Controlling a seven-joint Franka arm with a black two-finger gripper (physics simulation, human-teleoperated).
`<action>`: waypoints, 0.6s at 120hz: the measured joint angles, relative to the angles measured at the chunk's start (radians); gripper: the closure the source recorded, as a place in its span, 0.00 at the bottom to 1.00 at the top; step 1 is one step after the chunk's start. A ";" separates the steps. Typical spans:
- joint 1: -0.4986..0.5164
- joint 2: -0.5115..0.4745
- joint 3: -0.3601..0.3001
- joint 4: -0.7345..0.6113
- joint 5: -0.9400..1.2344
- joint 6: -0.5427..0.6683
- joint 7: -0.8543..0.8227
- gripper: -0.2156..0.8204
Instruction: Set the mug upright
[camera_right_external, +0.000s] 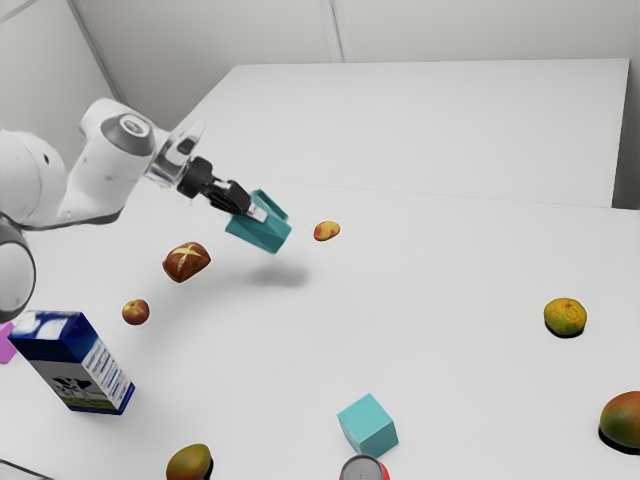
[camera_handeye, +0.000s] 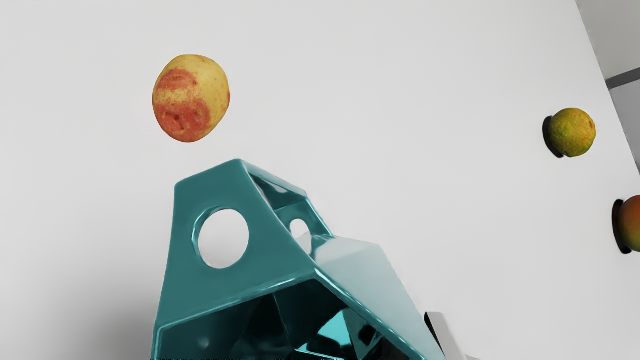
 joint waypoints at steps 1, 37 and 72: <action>-0.001 -0.001 -0.006 0.009 0.028 0.001 -0.005 0.96; -0.125 -0.018 -0.075 0.033 0.770 0.083 -0.290 0.97; -0.153 0.002 -0.076 -0.102 0.930 0.293 -0.591 0.97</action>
